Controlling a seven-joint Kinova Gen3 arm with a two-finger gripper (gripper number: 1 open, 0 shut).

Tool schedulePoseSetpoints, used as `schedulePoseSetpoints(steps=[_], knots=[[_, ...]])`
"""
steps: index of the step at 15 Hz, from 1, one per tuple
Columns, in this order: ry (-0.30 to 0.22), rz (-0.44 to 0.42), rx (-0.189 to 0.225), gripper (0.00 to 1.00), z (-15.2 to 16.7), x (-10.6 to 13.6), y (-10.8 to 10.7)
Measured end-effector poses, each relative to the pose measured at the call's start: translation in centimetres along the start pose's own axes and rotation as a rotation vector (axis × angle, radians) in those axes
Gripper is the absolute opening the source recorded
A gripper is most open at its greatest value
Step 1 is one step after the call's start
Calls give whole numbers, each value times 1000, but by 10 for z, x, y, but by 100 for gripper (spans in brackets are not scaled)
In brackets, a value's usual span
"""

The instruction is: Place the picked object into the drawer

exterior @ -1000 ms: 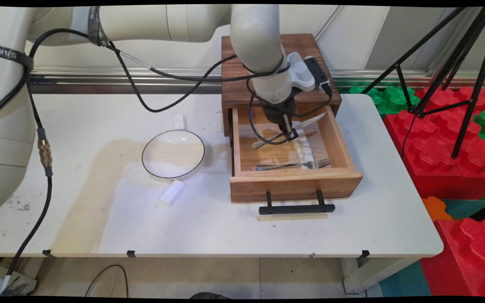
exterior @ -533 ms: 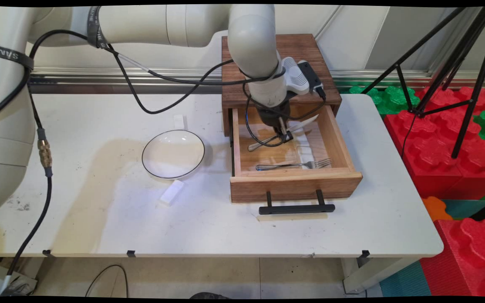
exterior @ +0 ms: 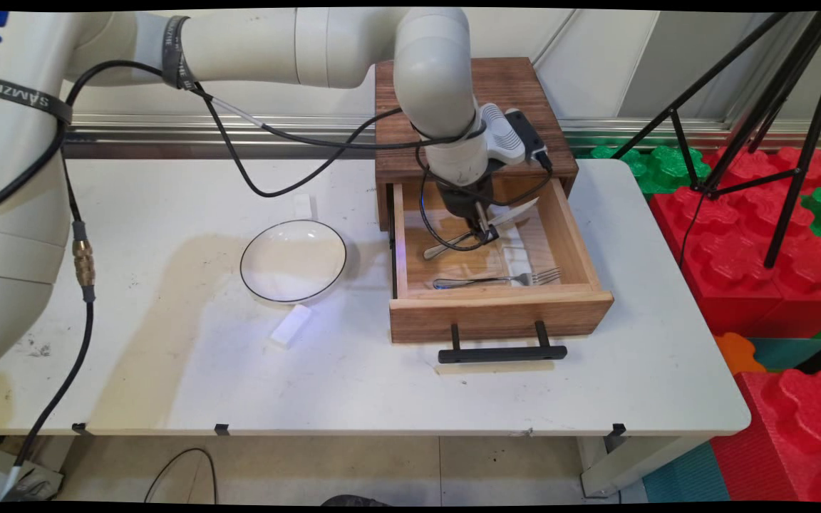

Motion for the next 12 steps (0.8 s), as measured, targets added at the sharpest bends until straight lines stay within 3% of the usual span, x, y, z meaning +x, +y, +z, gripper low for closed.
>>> schedulePoseSetpoints(steps=[3, 4, 12], knots=[[-7, -9, -5, 0, 7, -1, -2], [-7, -10, -8, 100, 8, -1, -3], [1, -4, -5, 100, 9, -6, -7]])
